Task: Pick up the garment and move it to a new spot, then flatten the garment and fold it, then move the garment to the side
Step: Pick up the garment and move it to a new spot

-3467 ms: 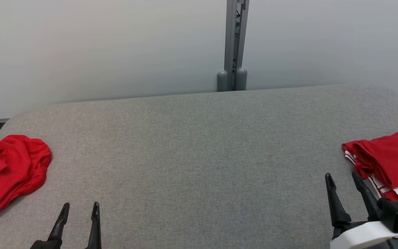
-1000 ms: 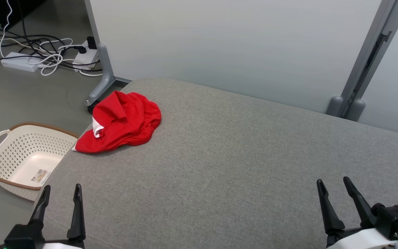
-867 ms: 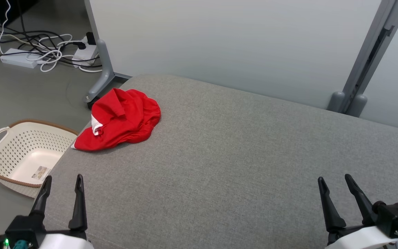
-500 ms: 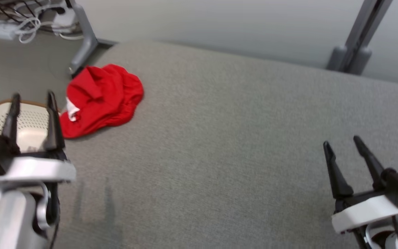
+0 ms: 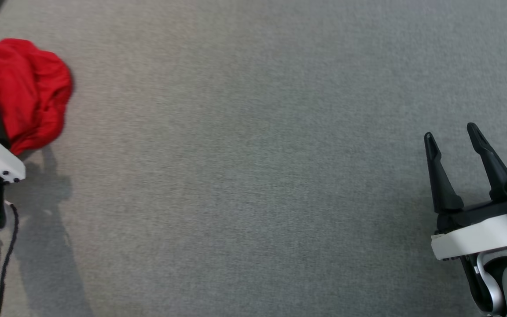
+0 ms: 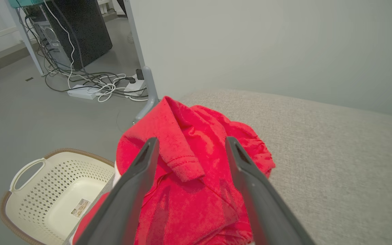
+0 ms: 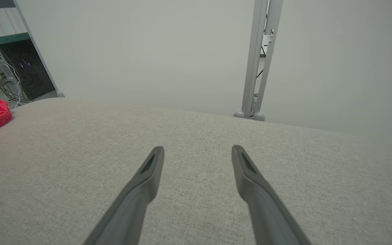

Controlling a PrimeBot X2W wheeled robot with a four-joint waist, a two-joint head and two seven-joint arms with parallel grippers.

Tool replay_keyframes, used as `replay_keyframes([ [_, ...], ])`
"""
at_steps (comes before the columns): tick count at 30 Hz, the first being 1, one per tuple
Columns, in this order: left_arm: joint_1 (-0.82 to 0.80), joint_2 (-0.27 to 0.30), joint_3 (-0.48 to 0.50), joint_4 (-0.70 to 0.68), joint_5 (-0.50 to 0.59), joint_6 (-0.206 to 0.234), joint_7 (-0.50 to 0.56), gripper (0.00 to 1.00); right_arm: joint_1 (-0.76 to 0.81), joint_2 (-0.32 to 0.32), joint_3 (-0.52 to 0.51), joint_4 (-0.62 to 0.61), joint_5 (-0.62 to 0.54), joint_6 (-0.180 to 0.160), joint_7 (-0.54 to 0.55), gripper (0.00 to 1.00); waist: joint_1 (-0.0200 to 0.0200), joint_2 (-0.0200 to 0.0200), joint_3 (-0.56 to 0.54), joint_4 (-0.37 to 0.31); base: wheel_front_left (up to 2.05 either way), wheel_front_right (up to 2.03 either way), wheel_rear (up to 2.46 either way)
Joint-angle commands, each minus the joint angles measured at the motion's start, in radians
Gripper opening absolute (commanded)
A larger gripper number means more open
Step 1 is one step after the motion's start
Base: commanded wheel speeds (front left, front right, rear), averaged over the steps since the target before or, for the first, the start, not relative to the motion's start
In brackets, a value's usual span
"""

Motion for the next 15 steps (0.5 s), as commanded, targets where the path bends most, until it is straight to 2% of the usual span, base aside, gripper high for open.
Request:
replay_keyframes([
  [1, -0.034, 0.014, 0.005, 0.041, -0.010, -0.009, 0.014, 1.00, -0.019, -0.002, 0.001, -0.001, 0.001, 0.000, -0.012, 1.00, 0.0000, 0.0000, 0.064, -0.060, 0.00, 0.00, 0.00],
  [2, -0.086, 0.042, 0.018, 0.148, -0.022, -0.004, 0.037, 1.00, -0.029, -0.002, 0.003, 0.005, 0.000, 0.000, -0.018, 1.00, 0.0000, 0.0000, 0.084, -0.076, 0.00, 0.00, 0.00],
  [5, -0.128, 0.055, 0.026, 0.223, -0.022, 0.020, 0.032, 1.00, -0.041, -0.003, 0.003, 0.010, 0.001, 0.000, -0.024, 1.00, 0.0000, 0.0000, 0.094, -0.087, 0.00, 0.00, 0.00],
  [6, -0.138, 0.058, 0.024, 0.233, -0.014, 0.031, 0.021, 0.77, -0.041, -0.003, 0.001, 0.012, 0.001, 0.000, -0.025, 1.00, 0.0000, 0.0000, 0.094, -0.088, 0.00, 0.00, 0.00],
  [7, -0.148, 0.064, 0.025, 0.240, -0.012, 0.040, 0.006, 0.18, -0.040, -0.003, -0.001, 0.014, 0.001, 0.000, -0.027, 1.00, 0.0000, 0.0000, 0.094, -0.089, 0.00, 0.00, 0.00],
  [8, -0.154, 0.071, 0.026, 0.248, -0.010, 0.045, -0.004, 0.00, -0.041, -0.002, -0.004, 0.014, 0.000, 0.000, -0.029, 1.00, 0.0000, 0.0000, 0.094, -0.090, 0.00, 0.00, 0.00],
  [15, -0.159, 0.099, 0.030, 0.243, 0.009, 0.051, -0.083, 0.00, -0.027, 0.006, -0.027, 0.035, 0.001, 0.000, -0.037, 1.00, 0.0000, 0.0000, 0.056, -0.085, 0.00, 0.00, 0.00],
])
